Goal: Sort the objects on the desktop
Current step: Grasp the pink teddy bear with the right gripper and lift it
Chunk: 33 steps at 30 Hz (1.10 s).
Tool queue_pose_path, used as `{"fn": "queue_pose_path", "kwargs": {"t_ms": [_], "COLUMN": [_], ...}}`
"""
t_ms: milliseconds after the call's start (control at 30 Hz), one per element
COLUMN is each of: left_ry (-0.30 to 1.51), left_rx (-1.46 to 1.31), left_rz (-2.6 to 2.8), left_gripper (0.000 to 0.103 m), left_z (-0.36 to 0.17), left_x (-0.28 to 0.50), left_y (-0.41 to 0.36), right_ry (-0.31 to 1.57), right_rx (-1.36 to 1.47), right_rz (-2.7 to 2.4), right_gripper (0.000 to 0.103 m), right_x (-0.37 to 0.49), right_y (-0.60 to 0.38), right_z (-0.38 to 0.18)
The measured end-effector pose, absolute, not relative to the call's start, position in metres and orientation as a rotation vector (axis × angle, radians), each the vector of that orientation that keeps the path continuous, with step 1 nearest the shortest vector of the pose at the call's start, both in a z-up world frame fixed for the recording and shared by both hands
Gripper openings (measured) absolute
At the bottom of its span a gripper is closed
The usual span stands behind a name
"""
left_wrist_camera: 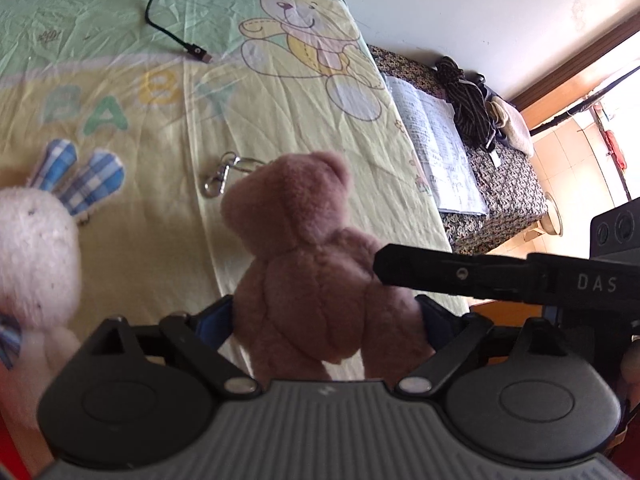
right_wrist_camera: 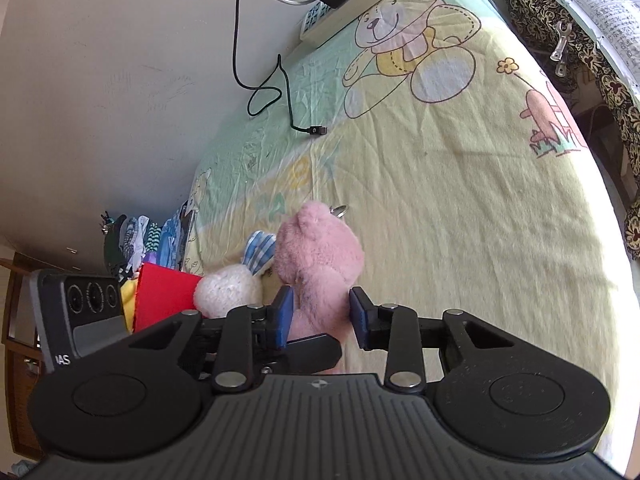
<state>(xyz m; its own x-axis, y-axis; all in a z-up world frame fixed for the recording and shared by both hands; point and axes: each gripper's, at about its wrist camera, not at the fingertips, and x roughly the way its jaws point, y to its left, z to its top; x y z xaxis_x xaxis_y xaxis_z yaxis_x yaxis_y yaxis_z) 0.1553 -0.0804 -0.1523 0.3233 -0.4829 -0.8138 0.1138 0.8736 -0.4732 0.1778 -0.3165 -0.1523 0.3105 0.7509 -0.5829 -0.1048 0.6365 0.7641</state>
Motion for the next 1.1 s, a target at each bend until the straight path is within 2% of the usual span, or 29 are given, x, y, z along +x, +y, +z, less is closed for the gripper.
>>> {"fn": "queue_pose_path", "kwargs": {"t_ms": [267, 433, 600, 733, 800, 833, 867, 900, 1100], "left_ry": [1.273, 1.232, 1.204, 1.186, 1.180, 1.178, 1.174, 1.170, 1.148], "left_rx": [-0.392, -0.291, -0.312, -0.354, -0.376, -0.380, -0.381, -0.384, -0.389], "left_rz": [-0.485, -0.466, -0.415, -0.361, -0.353, -0.348, -0.338, -0.327, -0.270], "left_gripper": [0.093, 0.091, 0.091, 0.091, 0.091, 0.091, 0.091, 0.091, 0.091], "left_z": [-0.170, -0.161, -0.151, -0.146, -0.146, -0.145, -0.144, -0.144, -0.143], "left_x": [0.112, 0.089, 0.068, 0.051, 0.046, 0.044, 0.042, 0.040, 0.031], "left_y": [-0.092, -0.096, -0.065, -0.039, -0.030, -0.027, -0.024, -0.021, -0.006], "right_ry": [1.119, 1.176, 1.143, 1.095, 1.114, 1.122, 1.122, 1.121, 1.168], "right_rx": [0.731, 0.730, 0.758, 0.629, 0.595, 0.570, 0.535, 0.502, 0.445], "right_rz": [0.681, 0.717, 0.768, 0.707, 0.718, 0.720, 0.714, 0.701, 0.722], "right_gripper": [0.035, 0.033, 0.034, 0.035, 0.036, 0.040, 0.048, 0.051, 0.052], "right_x": [0.139, 0.127, 0.121, 0.119, 0.118, 0.117, 0.115, 0.113, 0.109], "right_y": [-0.309, -0.280, -0.274, -0.274, -0.272, -0.270, -0.268, -0.266, -0.254], "right_z": [-0.138, -0.153, -0.147, -0.140, -0.145, -0.148, -0.151, -0.154, -0.174]}}
